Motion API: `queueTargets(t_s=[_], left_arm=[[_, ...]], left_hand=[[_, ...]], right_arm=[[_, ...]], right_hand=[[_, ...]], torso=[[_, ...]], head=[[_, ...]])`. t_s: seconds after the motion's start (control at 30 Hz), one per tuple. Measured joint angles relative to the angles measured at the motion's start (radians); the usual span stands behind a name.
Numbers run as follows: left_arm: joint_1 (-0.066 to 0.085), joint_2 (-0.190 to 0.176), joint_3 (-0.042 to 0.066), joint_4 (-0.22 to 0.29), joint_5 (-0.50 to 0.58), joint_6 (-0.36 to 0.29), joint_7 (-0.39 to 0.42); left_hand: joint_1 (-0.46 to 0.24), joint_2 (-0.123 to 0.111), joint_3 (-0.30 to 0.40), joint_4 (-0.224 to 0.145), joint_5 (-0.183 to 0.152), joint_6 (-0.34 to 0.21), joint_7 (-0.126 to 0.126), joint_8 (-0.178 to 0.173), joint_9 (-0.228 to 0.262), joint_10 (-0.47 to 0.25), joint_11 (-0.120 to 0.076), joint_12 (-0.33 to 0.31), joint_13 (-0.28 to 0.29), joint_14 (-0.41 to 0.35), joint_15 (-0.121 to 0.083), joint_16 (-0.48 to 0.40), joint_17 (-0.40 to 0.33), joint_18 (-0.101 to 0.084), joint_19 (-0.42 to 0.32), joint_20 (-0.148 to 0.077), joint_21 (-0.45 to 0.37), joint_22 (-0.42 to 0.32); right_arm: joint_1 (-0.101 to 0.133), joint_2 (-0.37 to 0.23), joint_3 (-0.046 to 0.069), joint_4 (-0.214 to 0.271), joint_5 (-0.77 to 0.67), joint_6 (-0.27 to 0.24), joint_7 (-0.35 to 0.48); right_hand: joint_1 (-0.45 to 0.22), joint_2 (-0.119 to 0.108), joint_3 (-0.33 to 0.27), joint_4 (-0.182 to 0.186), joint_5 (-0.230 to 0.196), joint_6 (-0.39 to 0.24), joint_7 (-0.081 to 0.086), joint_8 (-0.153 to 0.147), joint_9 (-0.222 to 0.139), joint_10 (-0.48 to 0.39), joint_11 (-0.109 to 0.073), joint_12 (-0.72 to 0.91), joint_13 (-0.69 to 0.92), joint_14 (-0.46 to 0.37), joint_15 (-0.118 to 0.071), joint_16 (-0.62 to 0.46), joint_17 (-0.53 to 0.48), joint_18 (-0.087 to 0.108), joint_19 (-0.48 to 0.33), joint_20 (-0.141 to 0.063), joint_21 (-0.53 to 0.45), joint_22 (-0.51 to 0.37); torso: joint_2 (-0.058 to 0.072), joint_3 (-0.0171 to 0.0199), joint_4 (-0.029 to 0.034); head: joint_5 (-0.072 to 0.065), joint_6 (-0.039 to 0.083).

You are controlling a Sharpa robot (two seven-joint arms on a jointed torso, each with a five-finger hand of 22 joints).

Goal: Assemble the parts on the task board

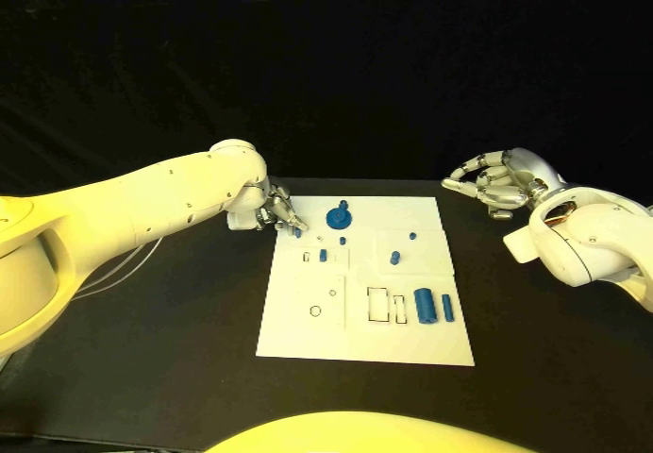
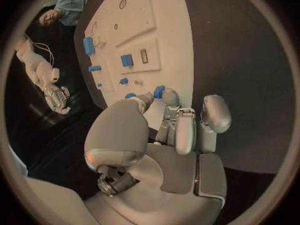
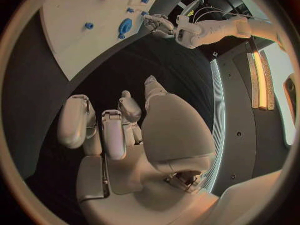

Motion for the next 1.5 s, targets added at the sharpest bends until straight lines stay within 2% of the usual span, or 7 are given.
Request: queueTargets(t_s=[0.33,0.6,0.77,0.97,1.23,1.43,1.5], left_arm=[[0.0,0.0,-0.001,0.0,0.018,0.004,0.004],[-0.001,-0.003,-0.001,0.003,0.055,-0.004,0.008],[-0.002,-0.009,-0.001,0.009,0.084,-0.015,0.008],[-0.002,-0.027,0.0,0.032,0.124,-0.028,0.002],[-0.003,-0.077,0.0,0.103,0.188,-0.042,-0.006],[-0.003,-0.117,0.0,0.175,0.215,-0.071,-0.008],[-0.006,-0.131,0.001,0.202,0.218,-0.088,-0.007]], left_hand=[[0.089,0.025,-0.019,-0.02,0.0,0.011,-0.01,0.0,-0.007,0.0,0.0,0.0,0.0,0.0,0.0,0.0,0.0,0.0,0.0,0.0,0.0,0.0],[0.12,0.015,0.107,-0.104,0.0,0.01,-0.01,-0.01,-0.053,0.007,-0.008,0.0,0.0,0.0,-0.001,0.001,0.0,0.0,0.009,-0.01,0.0,0.005],[0.083,-0.021,0.209,-0.142,-0.001,0.01,-0.01,-0.009,-0.053,0.012,-0.01,0.0,0.0,-0.01,-0.012,0.001,0.0,0.0,0.015,-0.015,0.001,0.028],[0.067,-0.036,0.241,-0.173,-0.001,0.01,-0.01,-0.008,-0.053,0.015,-0.007,0.0,0.001,-0.007,-0.015,0.001,0.0,0.0,0.015,-0.015,0.001,0.036],[0.054,-0.032,0.241,-0.174,-0.001,0.01,-0.01,-0.007,-0.053,0.018,-0.007,0.002,0.005,-0.006,-0.015,0.007,0.0,0.0,0.015,-0.015,0.01,0.056],[-0.028,-0.049,0.308,-0.215,0.003,0.014,-0.015,0.04,-0.035,0.036,-0.018,0.042,0.051,-0.007,-0.026,0.026,0.0,-0.001,0.034,-0.032,0.036,0.102],[-0.059,-0.06,0.364,-0.236,0.027,0.016,-0.016,0.049,-0.023,0.043,-0.018,0.047,0.056,-0.006,-0.026,0.026,0.0,-0.001,0.066,-0.034,0.037,0.105]], right_arm=[[0.0,0.0,0.0,0.0,0.0,0.001,0.0],[0.0,0.001,0.0,-0.001,0.0,0.002,0.0],[0.0,0.002,0.0,-0.002,0.0,0.003,0.0],[0.0,0.002,0.0,-0.003,0.0,0.004,0.0],[0.0,0.0,0.0,-0.004,0.0,0.004,-0.001],[0.0,-0.001,-0.001,-0.007,0.0,0.003,0.0],[0.0,-0.001,-0.001,-0.009,0.001,0.001,0.002]], right_hand=[[0.0,0.0,0.0,0.0,0.0,0.0,0.0,0.0,0.0,0.0,0.0,0.0,0.0,0.0,0.0,0.0,0.0,0.0,0.0,0.0,0.0,0.0],[0.0,0.0,0.0,0.0,0.0,0.0,0.0,0.0,0.0,0.0,0.0,0.0,0.0,0.0,0.0,0.0,0.0,0.0,0.0,0.0,0.0,0.0],[0.0,0.0,0.0,0.0,0.0,0.0,0.0,0.0,0.0,0.0,0.0,0.0,0.0,0.0,0.0,0.0,0.0,0.0,0.0,0.0,0.0,0.0],[0.0,0.0,0.0,0.0,0.0,0.0,0.0,0.0,0.0,0.0,0.0,0.0,0.0,0.0,0.0,0.0,0.0,0.0,0.0,0.0,0.0,0.0],[0.0,0.0,0.0,0.0,0.0,0.0,0.0,0.0,0.0,0.0,0.0,0.0,0.0,0.0,0.0,0.0,0.0,0.0,0.0,0.0,0.0,0.0],[0.0,0.0,0.0,0.0,0.0,0.001,0.0,0.0,0.0,0.0,0.0,-0.012,-0.003,0.0,0.0,0.0,0.0,0.0,0.0,0.0,-0.001,0.0],[0.0,0.0,0.0,0.0,0.0,0.0,0.0,0.0,0.0,-0.002,-0.002,-0.021,-0.012,0.0,0.0,-0.011,0.0,0.001,0.0,0.0,-0.02,0.0]], torso=[[-0.001,0.0004,0.0003],[-0.001,0.0006,0.0002],[-0.001,0.0007,0.0002],[-0.002,0.0011,0.0011],[-0.003,0.0017,0.0018],[-0.003,0.0018,0.0012],[-0.003,0.0018,0.0009]], head=[[0.0,-0.004],[0.002,-0.005],[0.002,-0.006],[0.003,-0.006],[0.005,-0.006],[0.008,-0.006],[0.009,-0.006]])
